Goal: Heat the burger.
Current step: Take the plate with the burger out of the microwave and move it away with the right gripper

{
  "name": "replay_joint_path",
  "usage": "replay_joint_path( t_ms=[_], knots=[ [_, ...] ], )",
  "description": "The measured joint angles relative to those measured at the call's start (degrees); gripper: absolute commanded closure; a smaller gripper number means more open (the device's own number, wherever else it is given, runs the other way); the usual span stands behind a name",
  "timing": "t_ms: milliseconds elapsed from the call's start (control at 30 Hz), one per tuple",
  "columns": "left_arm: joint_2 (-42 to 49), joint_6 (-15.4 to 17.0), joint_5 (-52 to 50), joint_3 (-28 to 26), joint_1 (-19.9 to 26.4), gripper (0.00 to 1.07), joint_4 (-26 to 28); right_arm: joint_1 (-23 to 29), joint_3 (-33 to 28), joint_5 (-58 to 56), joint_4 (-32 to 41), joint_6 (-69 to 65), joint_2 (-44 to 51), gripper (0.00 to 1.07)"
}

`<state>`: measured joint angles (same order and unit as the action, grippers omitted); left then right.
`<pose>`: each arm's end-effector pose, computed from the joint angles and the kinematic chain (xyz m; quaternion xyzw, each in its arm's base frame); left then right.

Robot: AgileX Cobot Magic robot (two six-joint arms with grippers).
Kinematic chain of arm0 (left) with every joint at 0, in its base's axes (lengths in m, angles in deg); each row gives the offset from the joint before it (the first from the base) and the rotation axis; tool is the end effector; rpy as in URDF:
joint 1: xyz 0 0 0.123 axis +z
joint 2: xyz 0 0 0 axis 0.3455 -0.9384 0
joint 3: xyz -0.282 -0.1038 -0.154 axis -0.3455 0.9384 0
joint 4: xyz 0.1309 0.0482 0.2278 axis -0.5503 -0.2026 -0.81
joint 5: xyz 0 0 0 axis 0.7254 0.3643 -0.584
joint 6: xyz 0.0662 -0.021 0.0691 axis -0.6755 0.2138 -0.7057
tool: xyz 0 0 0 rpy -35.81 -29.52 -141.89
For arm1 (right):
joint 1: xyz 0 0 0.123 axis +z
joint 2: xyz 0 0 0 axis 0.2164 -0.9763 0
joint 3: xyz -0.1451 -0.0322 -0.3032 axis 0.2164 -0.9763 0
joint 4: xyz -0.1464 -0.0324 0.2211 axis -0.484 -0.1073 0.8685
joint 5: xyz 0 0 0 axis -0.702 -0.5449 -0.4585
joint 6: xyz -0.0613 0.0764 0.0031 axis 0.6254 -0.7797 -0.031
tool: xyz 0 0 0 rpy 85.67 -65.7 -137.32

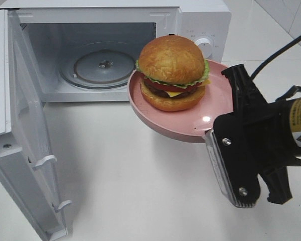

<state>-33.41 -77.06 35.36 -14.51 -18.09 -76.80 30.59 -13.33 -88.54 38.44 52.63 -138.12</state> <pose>-0.0419 -0.0134 0.2879 -0.0228 0.8457 -0.0664 0.5290 0.1657 0.1405 0.2590 -0.7872 0.4678 -0.1675 0.3652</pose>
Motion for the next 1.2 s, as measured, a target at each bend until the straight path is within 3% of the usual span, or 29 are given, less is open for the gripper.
replay_joint_path(
  t_ms=[400, 700, 1200],
  knots=[
    [0.0, 0.0, 0.0, 0.0, 0.0, 0.09, 0.0, 0.0, -4.41, -9.0, -0.69, -4.01, 10.94, 1.07],
    [0.0, 0.0, 0.0, 0.0, 0.0, 0.09, 0.0, 0.0, -8.48, -16.5, -7.56, -17.76, 17.99, 1.07],
    [0.0, 0.0, 0.0, 0.0, 0.0, 0.09, 0.0, 0.0, -9.91, -28.07, -19.6, -42.11, 18.62, 1.07]
  ],
)
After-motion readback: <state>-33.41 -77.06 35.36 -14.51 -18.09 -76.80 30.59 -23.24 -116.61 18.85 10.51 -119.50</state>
